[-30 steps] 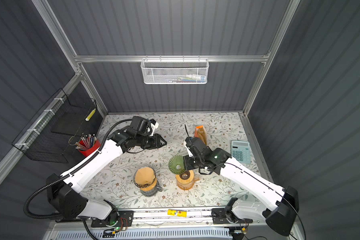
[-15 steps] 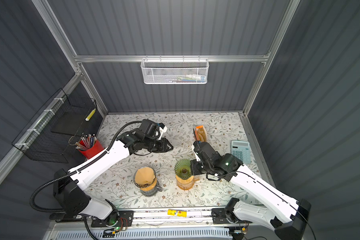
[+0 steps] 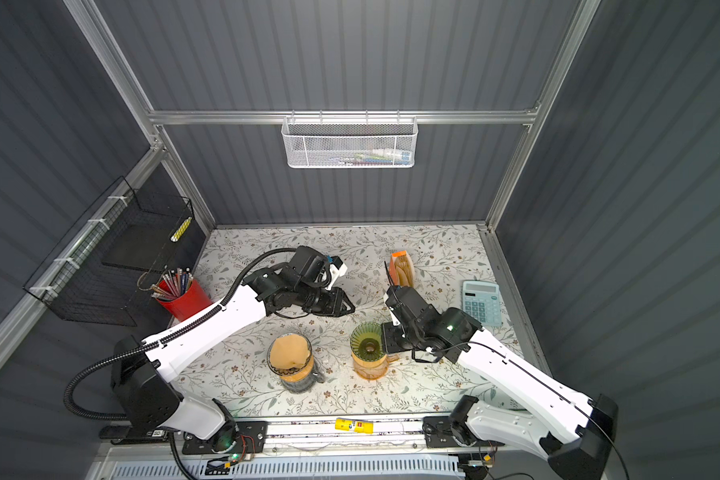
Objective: Place the coffee filter in the dripper
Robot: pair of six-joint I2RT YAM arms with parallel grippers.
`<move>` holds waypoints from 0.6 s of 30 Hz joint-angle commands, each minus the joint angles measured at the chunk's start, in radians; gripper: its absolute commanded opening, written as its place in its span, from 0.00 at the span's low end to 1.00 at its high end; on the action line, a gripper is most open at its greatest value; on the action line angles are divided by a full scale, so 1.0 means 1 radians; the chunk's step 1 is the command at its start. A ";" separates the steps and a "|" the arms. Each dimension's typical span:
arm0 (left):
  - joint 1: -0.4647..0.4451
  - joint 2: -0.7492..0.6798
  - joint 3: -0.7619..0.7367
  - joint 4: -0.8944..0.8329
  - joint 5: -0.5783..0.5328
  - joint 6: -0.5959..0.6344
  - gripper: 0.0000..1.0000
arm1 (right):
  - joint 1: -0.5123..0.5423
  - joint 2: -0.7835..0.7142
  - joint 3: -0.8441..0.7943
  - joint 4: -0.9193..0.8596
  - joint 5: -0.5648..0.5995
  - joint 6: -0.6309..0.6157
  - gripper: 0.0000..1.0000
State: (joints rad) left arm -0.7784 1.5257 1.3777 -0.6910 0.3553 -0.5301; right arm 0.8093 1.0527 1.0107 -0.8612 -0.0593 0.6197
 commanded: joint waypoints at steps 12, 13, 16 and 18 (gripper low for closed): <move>-0.007 -0.015 -0.037 -0.049 0.070 0.041 0.32 | -0.004 0.023 -0.009 0.022 -0.015 0.008 0.00; -0.007 -0.013 -0.039 -0.046 0.076 0.039 0.32 | -0.005 0.026 -0.010 0.023 -0.015 0.006 0.00; -0.013 -0.010 -0.040 -0.039 0.091 0.039 0.33 | -0.005 0.033 -0.011 0.022 -0.014 0.007 0.00; -0.016 -0.009 -0.039 -0.035 0.100 0.041 0.33 | -0.005 0.034 -0.015 0.029 -0.014 0.006 0.00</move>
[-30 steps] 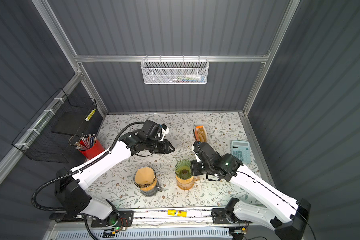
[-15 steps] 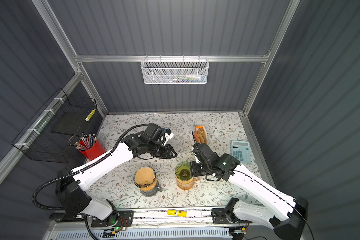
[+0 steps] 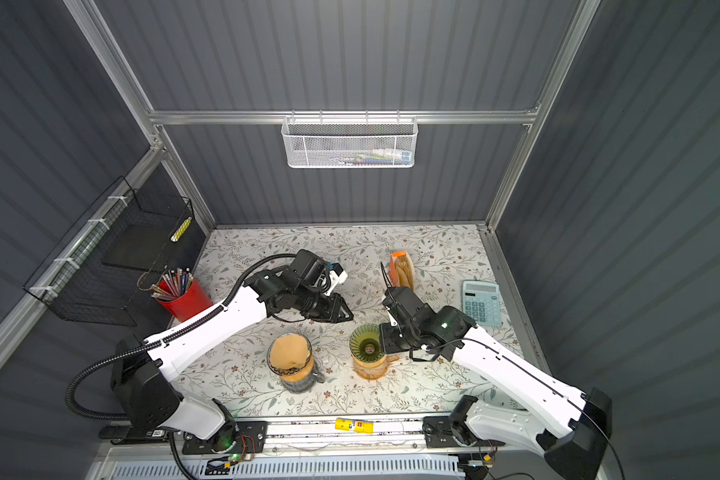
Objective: Place the coffee filter in the dripper
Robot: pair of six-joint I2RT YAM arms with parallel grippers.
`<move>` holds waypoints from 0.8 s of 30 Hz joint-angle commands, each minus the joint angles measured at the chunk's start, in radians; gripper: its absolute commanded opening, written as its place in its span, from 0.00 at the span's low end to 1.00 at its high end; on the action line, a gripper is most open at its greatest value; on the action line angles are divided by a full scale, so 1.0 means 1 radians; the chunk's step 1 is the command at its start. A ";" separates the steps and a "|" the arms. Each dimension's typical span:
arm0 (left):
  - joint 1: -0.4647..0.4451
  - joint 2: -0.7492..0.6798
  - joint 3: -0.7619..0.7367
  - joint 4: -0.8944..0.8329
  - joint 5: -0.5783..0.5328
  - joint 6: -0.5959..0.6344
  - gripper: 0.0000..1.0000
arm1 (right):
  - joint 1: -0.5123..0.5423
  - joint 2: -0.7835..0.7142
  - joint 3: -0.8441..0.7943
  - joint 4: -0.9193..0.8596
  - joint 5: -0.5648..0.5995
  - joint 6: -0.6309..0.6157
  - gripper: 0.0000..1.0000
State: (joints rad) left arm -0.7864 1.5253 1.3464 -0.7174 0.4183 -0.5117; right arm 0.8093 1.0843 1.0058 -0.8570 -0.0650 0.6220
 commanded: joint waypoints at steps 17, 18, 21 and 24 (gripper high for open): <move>-0.040 0.017 -0.027 0.027 0.105 0.030 0.29 | -0.040 0.020 -0.045 0.062 -0.019 0.012 0.00; -0.039 0.018 -0.027 0.026 0.107 0.031 0.29 | -0.043 0.022 -0.047 0.064 -0.022 0.013 0.00; -0.043 0.022 -0.032 0.021 0.112 0.033 0.28 | -0.051 0.026 -0.053 0.073 -0.031 0.015 0.00; -0.049 0.031 -0.031 0.011 0.112 0.039 0.28 | -0.058 0.028 -0.056 0.079 -0.044 0.015 0.00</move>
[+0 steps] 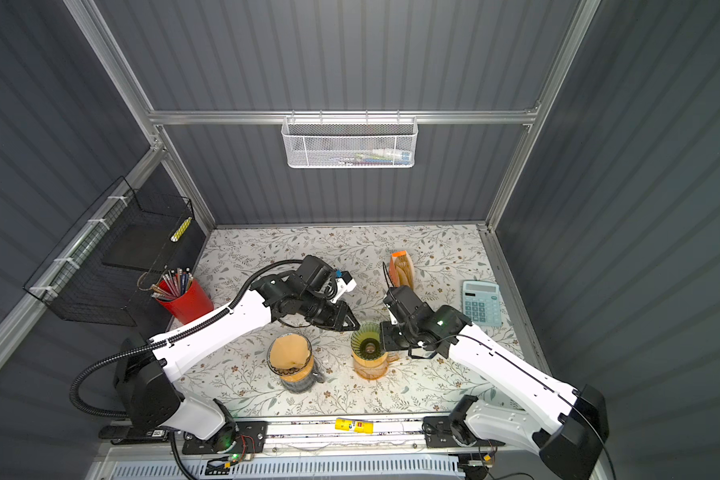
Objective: Place the coffee filter in the dripper
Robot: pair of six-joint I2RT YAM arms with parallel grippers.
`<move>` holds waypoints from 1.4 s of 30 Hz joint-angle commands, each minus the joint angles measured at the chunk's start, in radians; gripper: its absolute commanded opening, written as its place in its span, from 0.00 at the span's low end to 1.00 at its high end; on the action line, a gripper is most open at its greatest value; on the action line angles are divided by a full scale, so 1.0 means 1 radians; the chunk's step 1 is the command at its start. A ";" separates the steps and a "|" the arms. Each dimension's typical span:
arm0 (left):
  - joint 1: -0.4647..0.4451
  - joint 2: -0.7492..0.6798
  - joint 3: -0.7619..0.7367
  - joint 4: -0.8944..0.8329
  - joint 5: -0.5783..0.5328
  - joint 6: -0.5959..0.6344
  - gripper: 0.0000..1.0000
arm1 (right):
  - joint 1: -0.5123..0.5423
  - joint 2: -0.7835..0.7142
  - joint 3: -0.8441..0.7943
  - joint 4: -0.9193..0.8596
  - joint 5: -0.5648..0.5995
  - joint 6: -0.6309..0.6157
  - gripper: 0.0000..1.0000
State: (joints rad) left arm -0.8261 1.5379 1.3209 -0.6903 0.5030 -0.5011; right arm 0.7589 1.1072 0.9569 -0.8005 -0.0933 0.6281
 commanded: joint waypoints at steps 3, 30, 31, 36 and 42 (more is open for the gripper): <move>-0.014 0.028 -0.004 -0.023 0.019 0.032 0.27 | -0.010 0.005 -0.010 0.027 -0.019 0.007 0.00; -0.032 0.024 0.044 -0.080 -0.128 0.040 0.16 | -0.021 0.039 -0.035 0.038 -0.032 0.010 0.00; -0.033 0.019 0.045 -0.085 -0.139 0.041 0.16 | -0.021 0.038 -0.035 0.037 -0.032 0.011 0.00; -0.033 0.028 0.039 -0.100 -0.141 0.045 0.16 | -0.021 0.038 -0.035 0.038 -0.032 0.010 0.00; -0.032 0.036 0.020 -0.086 -0.123 0.043 0.15 | -0.022 0.042 -0.033 0.043 -0.034 0.012 0.00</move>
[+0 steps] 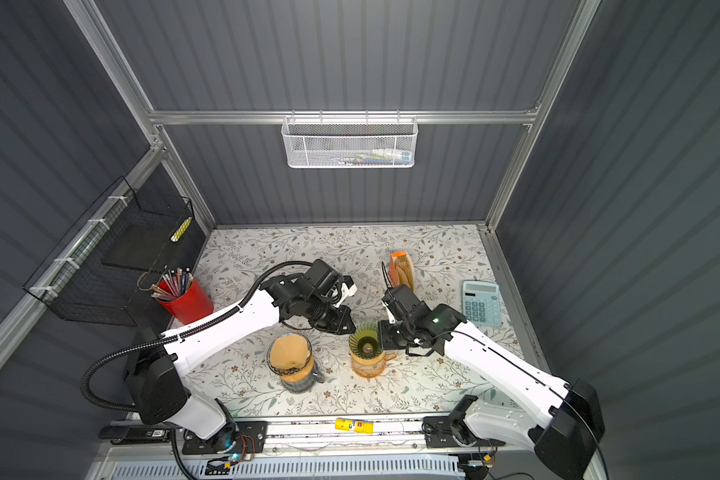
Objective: Place the coffee filter in the dripper
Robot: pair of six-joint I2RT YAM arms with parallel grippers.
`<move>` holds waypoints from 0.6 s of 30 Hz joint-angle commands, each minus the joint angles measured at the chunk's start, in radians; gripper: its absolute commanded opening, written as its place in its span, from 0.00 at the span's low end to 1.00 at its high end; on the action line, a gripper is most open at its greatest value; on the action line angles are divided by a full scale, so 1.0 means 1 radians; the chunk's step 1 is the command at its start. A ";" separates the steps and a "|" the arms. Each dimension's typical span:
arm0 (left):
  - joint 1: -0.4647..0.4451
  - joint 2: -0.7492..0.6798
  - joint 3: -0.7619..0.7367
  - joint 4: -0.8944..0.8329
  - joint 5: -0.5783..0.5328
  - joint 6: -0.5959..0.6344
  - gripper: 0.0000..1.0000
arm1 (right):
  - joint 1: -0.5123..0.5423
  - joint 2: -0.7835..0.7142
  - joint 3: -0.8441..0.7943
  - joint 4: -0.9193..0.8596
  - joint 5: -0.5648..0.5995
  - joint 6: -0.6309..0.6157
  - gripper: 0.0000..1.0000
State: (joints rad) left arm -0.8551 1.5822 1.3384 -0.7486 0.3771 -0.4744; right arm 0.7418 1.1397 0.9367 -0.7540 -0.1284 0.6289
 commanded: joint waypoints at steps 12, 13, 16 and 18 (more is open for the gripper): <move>-0.007 0.022 -0.029 -0.041 0.017 0.020 0.13 | -0.005 0.031 -0.015 -0.013 0.033 0.016 0.00; -0.006 0.024 -0.030 -0.043 0.014 0.020 0.13 | -0.005 0.033 -0.015 -0.015 0.040 0.016 0.00; -0.006 0.025 -0.037 -0.047 0.013 0.023 0.13 | -0.005 0.040 -0.018 -0.019 0.053 0.017 0.00; -0.007 0.025 -0.042 -0.049 0.008 0.022 0.13 | -0.005 0.046 -0.019 -0.019 0.055 0.018 0.00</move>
State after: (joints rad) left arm -0.8570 1.5929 1.3197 -0.7559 0.3855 -0.4744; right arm 0.7403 1.1595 0.9367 -0.7288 -0.1249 0.6376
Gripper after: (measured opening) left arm 0.128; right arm 0.063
